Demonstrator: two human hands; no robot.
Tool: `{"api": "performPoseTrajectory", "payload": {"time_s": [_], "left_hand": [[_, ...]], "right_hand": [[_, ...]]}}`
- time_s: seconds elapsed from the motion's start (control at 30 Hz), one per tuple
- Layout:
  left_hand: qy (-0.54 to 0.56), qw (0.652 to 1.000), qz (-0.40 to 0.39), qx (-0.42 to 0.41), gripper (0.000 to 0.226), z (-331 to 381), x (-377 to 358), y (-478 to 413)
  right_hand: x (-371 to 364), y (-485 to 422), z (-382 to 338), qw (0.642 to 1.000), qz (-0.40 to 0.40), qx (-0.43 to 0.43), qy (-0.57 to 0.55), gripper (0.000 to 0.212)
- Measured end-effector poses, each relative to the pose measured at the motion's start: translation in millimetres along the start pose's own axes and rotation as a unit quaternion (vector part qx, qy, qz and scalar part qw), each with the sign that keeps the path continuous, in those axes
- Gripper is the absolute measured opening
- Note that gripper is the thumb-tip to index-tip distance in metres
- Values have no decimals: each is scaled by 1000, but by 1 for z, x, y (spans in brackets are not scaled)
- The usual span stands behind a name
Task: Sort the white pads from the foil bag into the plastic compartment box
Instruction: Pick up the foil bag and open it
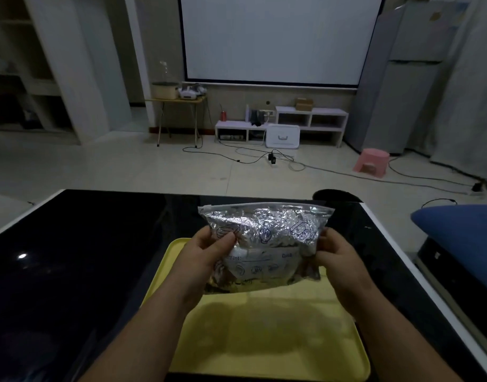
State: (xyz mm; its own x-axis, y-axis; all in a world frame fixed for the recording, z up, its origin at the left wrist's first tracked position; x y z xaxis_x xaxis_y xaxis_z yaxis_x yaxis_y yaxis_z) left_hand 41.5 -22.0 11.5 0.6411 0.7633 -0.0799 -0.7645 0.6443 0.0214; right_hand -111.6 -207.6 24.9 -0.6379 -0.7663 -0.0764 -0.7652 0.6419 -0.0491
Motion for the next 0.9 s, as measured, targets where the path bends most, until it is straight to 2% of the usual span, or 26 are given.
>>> {"api": "performPoseTrajectory", "payload": {"time_s": [0.13,0.23,0.33,0.57,0.7,0.77,0.83,0.9], "left_hand": [[-12,1000,12,-14,25,4,-2,0],[-29,999,14,-15,20,5,-3,2],[-31,999,18,-23,21,4,-3,2],[7,992,112,-65,17,13,9,0],[11,988,135,-71,10,8,11,-2],[13,988,136,-67,10,6,9,-1],[18,989,137,-57,9,4,7,-1],[11,989,137,-51,9,2,3,-1]], "right_hand": [[2,-1,-1,999,-22,13,-41,46],[3,1,-4,997,14,25,-70,20],[6,2,-7,994,78,44,-63,10],[8,3,-9,991,108,56,-59,13],[11,1,-10,986,140,74,-44,18],[15,3,-11,976,192,99,7,31],[16,7,-16,951,246,146,115,40],[12,12,-23,913,267,205,230,35]]}}
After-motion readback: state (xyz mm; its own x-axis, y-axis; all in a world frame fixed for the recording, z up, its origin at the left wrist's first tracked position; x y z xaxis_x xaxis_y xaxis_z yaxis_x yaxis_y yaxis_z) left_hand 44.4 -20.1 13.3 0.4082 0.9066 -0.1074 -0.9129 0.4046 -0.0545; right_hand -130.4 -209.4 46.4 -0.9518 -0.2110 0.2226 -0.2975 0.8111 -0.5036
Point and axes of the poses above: each hand's wrist, its own y-axis away from the middle knuckle, its own x-axis out of the back of the hand, z = x × y, the point moved 5 cm from there along -y, towards the middle knuckle, and after that the axes turned 9 degrees about -y, right-handed, at the moved point
